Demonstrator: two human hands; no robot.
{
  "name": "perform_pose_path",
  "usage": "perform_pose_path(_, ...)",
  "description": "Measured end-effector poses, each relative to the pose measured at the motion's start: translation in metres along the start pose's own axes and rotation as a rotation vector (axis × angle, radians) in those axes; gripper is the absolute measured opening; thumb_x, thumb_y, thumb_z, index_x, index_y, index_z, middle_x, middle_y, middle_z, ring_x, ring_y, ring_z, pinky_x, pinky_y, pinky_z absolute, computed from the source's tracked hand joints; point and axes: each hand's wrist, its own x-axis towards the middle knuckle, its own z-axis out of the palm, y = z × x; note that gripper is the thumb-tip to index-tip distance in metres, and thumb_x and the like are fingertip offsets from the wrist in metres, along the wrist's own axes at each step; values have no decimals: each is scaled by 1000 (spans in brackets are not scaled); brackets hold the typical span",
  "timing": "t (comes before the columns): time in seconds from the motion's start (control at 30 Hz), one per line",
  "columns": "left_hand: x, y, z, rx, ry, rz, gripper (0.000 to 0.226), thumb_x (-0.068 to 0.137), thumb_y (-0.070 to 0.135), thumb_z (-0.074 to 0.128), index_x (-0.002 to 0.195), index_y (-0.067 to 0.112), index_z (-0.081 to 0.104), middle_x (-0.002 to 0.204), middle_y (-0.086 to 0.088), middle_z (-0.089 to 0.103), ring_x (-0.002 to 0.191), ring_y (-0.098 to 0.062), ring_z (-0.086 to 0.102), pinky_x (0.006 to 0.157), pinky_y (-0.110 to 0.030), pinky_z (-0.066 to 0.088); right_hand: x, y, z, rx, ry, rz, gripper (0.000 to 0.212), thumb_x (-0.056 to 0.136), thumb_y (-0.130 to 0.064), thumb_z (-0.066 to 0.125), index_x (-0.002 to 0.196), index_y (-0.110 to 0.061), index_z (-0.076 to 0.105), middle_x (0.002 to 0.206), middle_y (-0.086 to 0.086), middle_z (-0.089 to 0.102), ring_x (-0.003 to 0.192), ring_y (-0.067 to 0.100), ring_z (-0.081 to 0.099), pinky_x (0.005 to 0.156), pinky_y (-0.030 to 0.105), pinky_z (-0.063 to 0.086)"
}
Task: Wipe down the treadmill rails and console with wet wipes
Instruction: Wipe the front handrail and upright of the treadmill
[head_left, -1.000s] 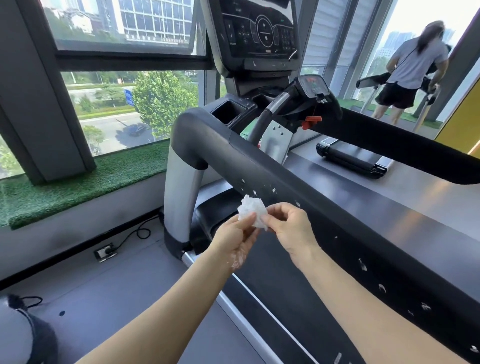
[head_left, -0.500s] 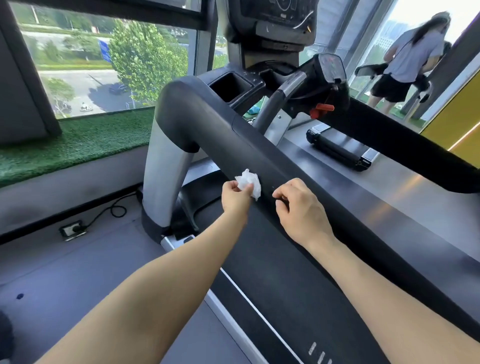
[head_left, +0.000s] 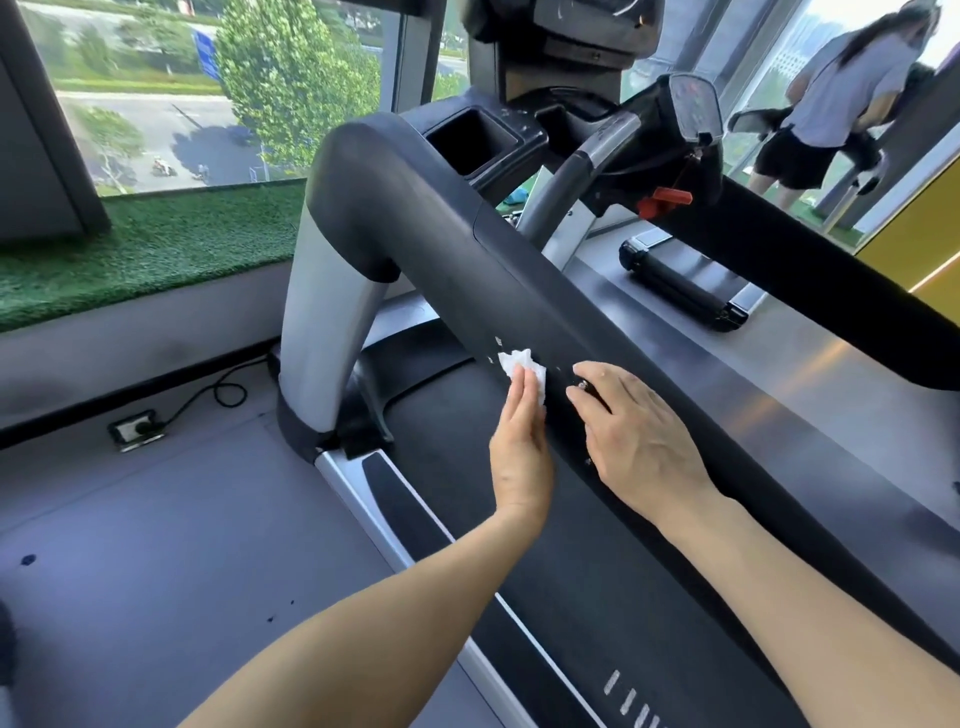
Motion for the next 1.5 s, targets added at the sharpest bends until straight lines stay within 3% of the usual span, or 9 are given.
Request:
perform_pose_path(0.07,16,1,0,17,18,3,46,100,2,37,145,8,35,149,6,34,137,-5,29,104,1,17,0,3,1,0,4,-19,28,75,5,66,102,-1,66,120,13,59,115,25,48,105,33,28)
perform_pose_path(0.23,73,8,-14,-80,119,-190,49,102,6,33,149,21,31,150,19,25,133,13,20,101,6,11,1,5,3,1,24,-39,29,74,6,63,102,-2,66,120,13,58,113,27,50,105,33,28)
perform_pose_path(0.43,-3,13,0,-155,-45,-174,51,101,2,36,147,24,33,149,21,24,135,11,21,108,-3,14,-3,10,6,-5,66,-150,39,81,-3,36,105,0,66,117,15,60,113,27,47,111,35,26)
perform_pose_path(0.63,67,11,-14,-79,44,-237,54,103,8,28,151,30,20,154,22,17,139,8,15,104,3,8,-2,14,8,-52,70,-171,39,67,10,63,105,2,67,113,16,62,110,29,50,110,37,28)
perform_pose_path(0.9,-10,14,4,-182,-51,-174,53,102,5,36,148,29,30,153,22,21,136,15,16,112,-8,13,-4,14,14,-58,111,-198,34,82,1,40,105,1,66,110,14,62,107,27,50,112,33,26)
perform_pose_path(1.07,61,5,-14,-78,21,-254,60,99,-2,30,150,28,24,153,19,24,139,6,21,114,-16,15,-4,13,14,-81,130,-197,34,79,3,42,103,0,67,107,13,63,102,28,54,111,33,28)
perform_pose_path(1.23,48,13,-13,-71,11,-317,64,99,2,28,150,39,17,150,30,17,133,14,21,100,5,14,-5,13,15,-85,135,-194,33,78,4,45,103,0,67,107,13,63,102,28,57,111,33,28)
perform_pose_path(1.37,-17,19,2,-173,-69,-309,51,104,14,32,150,33,23,150,29,18,136,14,17,109,-4,12,-6,13,18,-95,135,-209,32,84,2,40,102,-1,66,107,12,63,105,26,50,112,33,27)
perform_pose_path(1.5,28,9,-4,-37,-48,-322,57,102,9,30,150,35,18,152,23,21,138,6,23,109,-7,15,-6,14,19,-118,150,-215,30,79,5,48,102,-1,67,106,12,64,105,26,48,113,31,23)
